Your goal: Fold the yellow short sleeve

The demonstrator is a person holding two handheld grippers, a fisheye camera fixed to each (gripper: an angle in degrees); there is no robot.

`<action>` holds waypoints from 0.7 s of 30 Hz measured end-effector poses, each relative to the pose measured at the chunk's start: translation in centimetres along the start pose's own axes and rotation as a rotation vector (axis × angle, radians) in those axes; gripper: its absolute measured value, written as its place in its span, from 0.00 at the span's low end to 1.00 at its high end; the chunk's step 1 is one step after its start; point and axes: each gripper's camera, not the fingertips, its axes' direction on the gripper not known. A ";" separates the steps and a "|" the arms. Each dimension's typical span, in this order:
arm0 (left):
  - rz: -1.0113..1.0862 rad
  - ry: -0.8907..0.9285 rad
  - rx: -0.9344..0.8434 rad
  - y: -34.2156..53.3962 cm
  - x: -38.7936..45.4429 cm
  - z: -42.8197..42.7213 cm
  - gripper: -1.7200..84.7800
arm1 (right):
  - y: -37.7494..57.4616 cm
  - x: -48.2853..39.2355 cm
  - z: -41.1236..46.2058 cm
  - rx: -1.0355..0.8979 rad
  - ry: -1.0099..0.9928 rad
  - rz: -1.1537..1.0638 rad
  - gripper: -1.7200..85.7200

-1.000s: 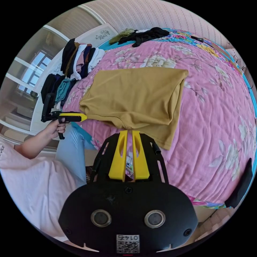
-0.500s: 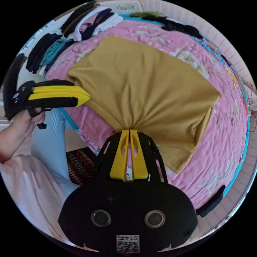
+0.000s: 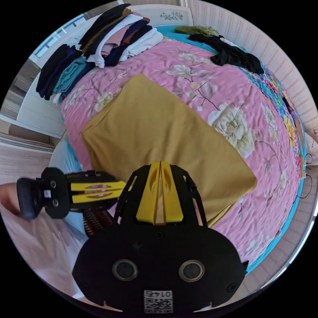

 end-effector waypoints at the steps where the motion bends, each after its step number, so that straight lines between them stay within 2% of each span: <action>1: -0.016 0.014 -0.026 0.0 0.2 0.9 0.01 | -1.5 0.0 1.1 -0.023 0.027 0.009 0.01; 3: -0.047 0.035 -0.034 0.5 0.4 2.4 0.01 | -3.1 0.0 4.3 -0.135 0.051 0.018 0.01; 5: -0.047 0.047 0.034 1.5 0.6 3.0 0.01 | -3.2 0.0 5.4 -0.108 0.066 0.016 0.01; 7: -0.024 0.069 0.069 2.1 1.0 3.4 0.01 | -3.8 0.9 5.4 -0.166 -0.003 -0.001 0.01; 11: -0.033 0.117 0.048 2.0 1.3 4.0 0.01 | -3.3 2.0 4.8 -0.153 -0.080 0.017 0.01; 14: 0.013 0.131 0.007 1.7 2.0 3.6 0.01 | -3.5 0.6 2.6 -0.160 0.011 -0.142 0.01; 17: 0.052 0.085 0.046 2.2 3.6 3.2 0.01 | -4.5 1.3 -0.2 -0.008 0.090 -0.123 0.01; 21: 0.069 0.046 0.036 2.9 5.7 4.8 0.01 | -6.4 3.4 4.1 -0.175 0.172 -0.053 0.01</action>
